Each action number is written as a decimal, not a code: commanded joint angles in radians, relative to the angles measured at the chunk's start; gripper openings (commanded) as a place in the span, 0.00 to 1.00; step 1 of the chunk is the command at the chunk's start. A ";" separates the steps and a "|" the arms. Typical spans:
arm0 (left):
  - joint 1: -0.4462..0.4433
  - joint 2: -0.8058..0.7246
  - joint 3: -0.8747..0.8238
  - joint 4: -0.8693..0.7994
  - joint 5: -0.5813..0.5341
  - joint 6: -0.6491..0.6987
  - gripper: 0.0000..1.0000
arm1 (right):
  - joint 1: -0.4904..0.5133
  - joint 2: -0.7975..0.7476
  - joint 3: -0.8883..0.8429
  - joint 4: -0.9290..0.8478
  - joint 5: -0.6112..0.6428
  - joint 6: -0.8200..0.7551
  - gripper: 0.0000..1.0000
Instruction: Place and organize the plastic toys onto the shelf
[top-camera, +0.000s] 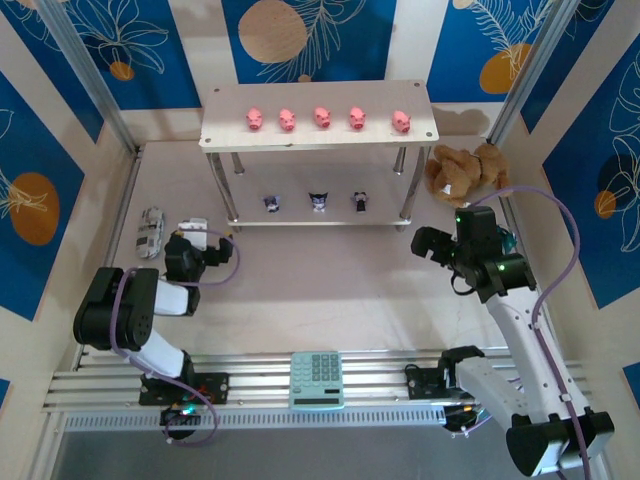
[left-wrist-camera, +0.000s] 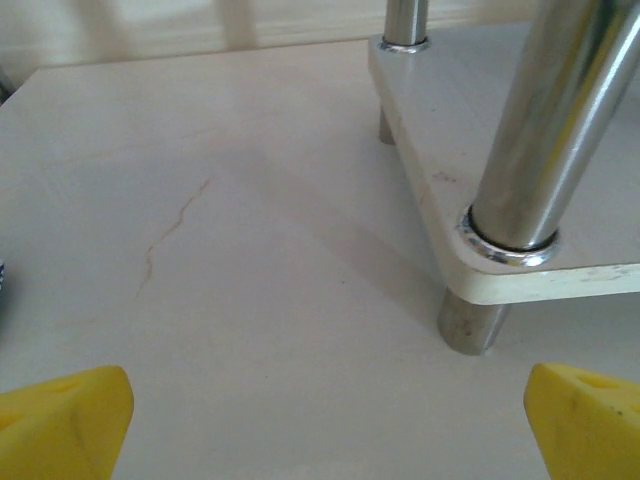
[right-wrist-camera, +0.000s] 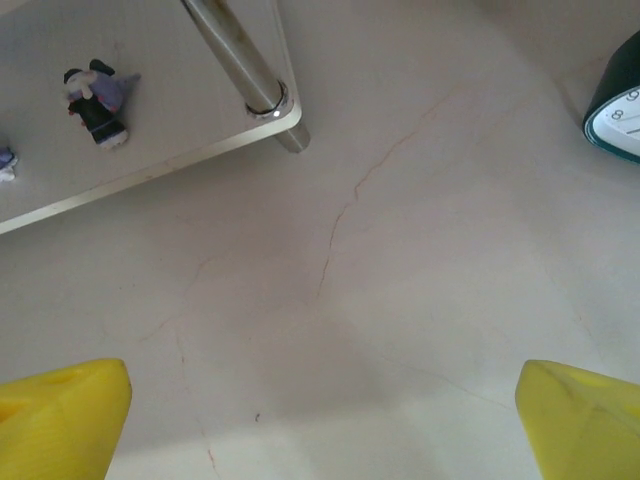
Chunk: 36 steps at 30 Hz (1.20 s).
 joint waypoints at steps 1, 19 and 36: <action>-0.011 -0.007 0.007 0.032 0.037 0.031 1.00 | 0.007 -0.010 -0.039 0.087 0.015 -0.008 0.99; -0.021 -0.008 0.014 0.014 0.022 0.039 1.00 | 0.001 -0.231 -0.351 0.454 0.057 -0.142 0.99; -0.021 -0.010 0.014 0.013 0.022 0.039 1.00 | -0.130 -0.196 -0.552 0.882 0.021 -0.138 0.99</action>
